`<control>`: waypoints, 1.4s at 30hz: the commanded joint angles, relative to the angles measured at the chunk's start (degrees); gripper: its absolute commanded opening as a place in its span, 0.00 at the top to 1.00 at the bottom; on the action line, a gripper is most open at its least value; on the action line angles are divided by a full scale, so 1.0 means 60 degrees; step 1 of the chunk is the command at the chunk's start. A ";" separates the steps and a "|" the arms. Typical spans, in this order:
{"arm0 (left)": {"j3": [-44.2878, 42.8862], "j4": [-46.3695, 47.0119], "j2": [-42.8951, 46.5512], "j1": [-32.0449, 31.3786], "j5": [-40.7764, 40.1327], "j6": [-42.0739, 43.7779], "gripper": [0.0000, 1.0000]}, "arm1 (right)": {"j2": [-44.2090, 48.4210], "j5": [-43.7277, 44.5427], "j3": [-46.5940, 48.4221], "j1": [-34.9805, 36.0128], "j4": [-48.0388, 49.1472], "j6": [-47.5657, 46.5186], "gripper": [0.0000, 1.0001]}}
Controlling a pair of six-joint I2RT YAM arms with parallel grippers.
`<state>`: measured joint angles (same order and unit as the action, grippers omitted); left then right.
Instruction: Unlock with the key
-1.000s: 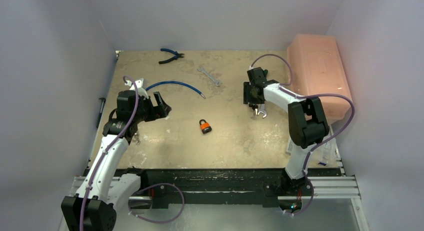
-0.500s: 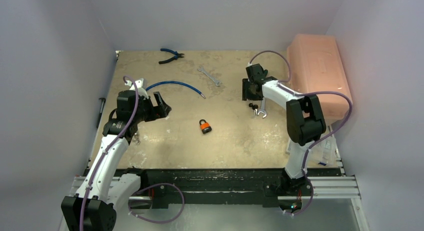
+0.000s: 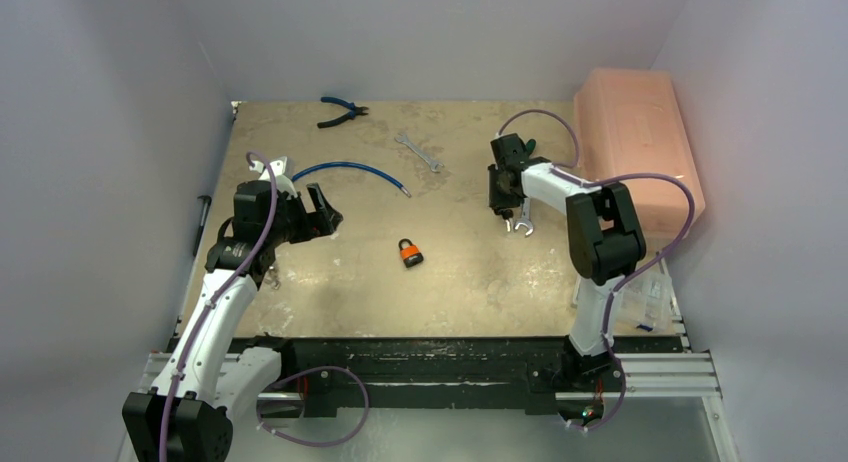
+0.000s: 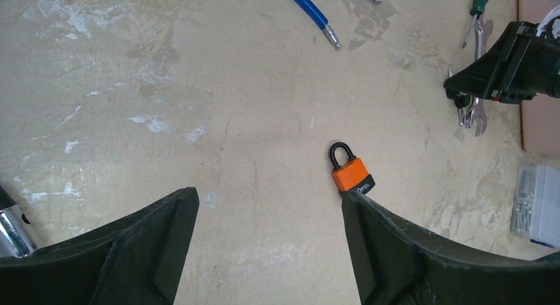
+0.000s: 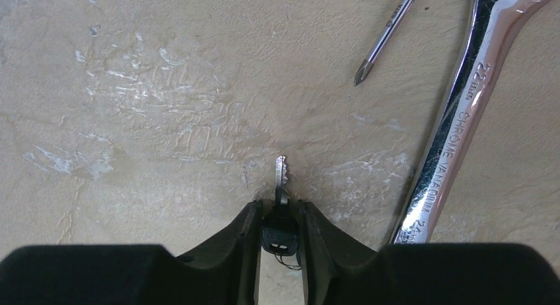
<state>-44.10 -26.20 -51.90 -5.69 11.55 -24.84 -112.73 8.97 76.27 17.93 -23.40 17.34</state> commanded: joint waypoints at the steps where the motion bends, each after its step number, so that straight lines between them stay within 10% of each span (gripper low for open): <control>1: 0.0025 0.0290 0.0017 -0.0033 0.0008 0.0112 0.15 | 0.0122 -0.0067 -0.0356 -0.0104 -0.0029 0.0038 0.73; 7: 0.0025 0.0298 0.0032 -0.0032 0.0009 0.0111 0.15 | 0.0214 -0.0214 -0.0451 -0.0103 0.0018 0.0068 1.00; 32: 0.0098 0.0440 0.0080 -0.0047 0.0320 0.0060 0.15 | 0.2896 -0.2043 -0.2150 -0.0074 0.1219 0.0450 1.00; 37: 0.0088 0.0443 0.0066 -0.0047 0.0301 0.0068 0.16 | 0.2809 -0.1892 -0.2026 -0.0070 0.0924 0.0449 0.56; 42: 0.0082 0.0428 0.0088 -0.0047 0.0294 0.0068 0.16 | 0.2382 -0.1401 -0.1505 0.0132 0.0383 0.0066 0.41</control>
<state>-43.46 -25.78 -51.90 -5.72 12.47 -24.86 -97.34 -2.04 63.81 17.82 -19.00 19.46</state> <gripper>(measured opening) 0.846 0.578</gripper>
